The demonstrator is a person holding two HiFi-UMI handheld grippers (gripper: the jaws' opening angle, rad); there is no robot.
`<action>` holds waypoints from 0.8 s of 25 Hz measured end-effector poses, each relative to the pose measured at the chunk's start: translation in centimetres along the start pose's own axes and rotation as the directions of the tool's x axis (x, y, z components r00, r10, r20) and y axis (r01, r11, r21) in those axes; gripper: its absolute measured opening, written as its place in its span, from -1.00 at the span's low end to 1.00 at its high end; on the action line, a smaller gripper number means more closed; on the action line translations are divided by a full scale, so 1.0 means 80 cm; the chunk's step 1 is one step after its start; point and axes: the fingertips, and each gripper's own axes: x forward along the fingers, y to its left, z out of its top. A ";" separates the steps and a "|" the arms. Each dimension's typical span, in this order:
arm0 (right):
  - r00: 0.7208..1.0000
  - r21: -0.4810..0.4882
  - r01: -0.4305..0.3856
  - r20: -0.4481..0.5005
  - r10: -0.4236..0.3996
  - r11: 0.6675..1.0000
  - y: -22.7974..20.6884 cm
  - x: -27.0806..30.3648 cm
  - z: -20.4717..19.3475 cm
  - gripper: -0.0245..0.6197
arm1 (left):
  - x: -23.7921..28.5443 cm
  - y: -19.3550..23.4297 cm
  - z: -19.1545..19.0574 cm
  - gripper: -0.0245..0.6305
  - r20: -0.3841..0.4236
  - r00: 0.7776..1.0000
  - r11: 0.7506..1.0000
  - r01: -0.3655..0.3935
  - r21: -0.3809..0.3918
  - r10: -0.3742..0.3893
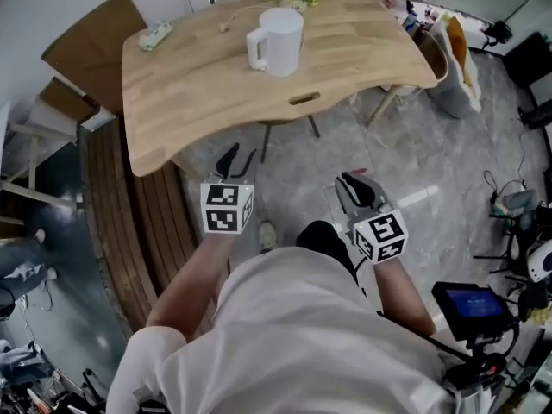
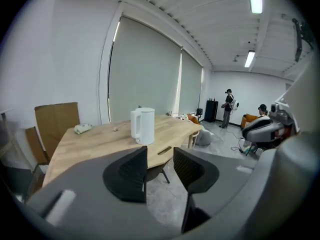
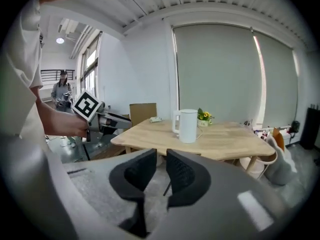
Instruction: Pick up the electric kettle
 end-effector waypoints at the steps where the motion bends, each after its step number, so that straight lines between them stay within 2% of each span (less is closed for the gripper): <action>1: 1.000 0.002 0.007 -0.005 -0.007 1.000 -0.008 0.008 0.003 -0.78 | 0.023 0.011 0.006 -0.39 -0.002 1.000 1.000 -0.010 -0.004 0.010; 7: 0.999 0.012 0.010 -0.053 -0.010 1.000 -0.074 0.049 0.001 -0.78 | 0.154 0.069 0.033 -0.34 -0.023 0.993 0.992 -0.121 -0.047 0.120; 12: 0.998 -0.005 -0.033 -0.058 0.033 0.999 -0.155 0.093 0.025 -0.78 | 0.255 0.109 0.067 -0.30 -0.027 0.972 0.969 -0.237 -0.075 0.235; 16: 0.995 -0.045 -0.070 -0.069 0.067 0.997 -0.240 0.127 0.056 -0.78 | 0.329 0.146 0.086 -0.26 -0.046 0.939 0.932 -0.343 -0.119 0.340; 20: 0.993 -0.067 -0.090 -0.089 0.084 0.994 -0.314 0.148 0.075 -0.78 | 0.384 0.183 0.101 -0.20 -0.057 0.889 0.881 -0.458 -0.121 0.454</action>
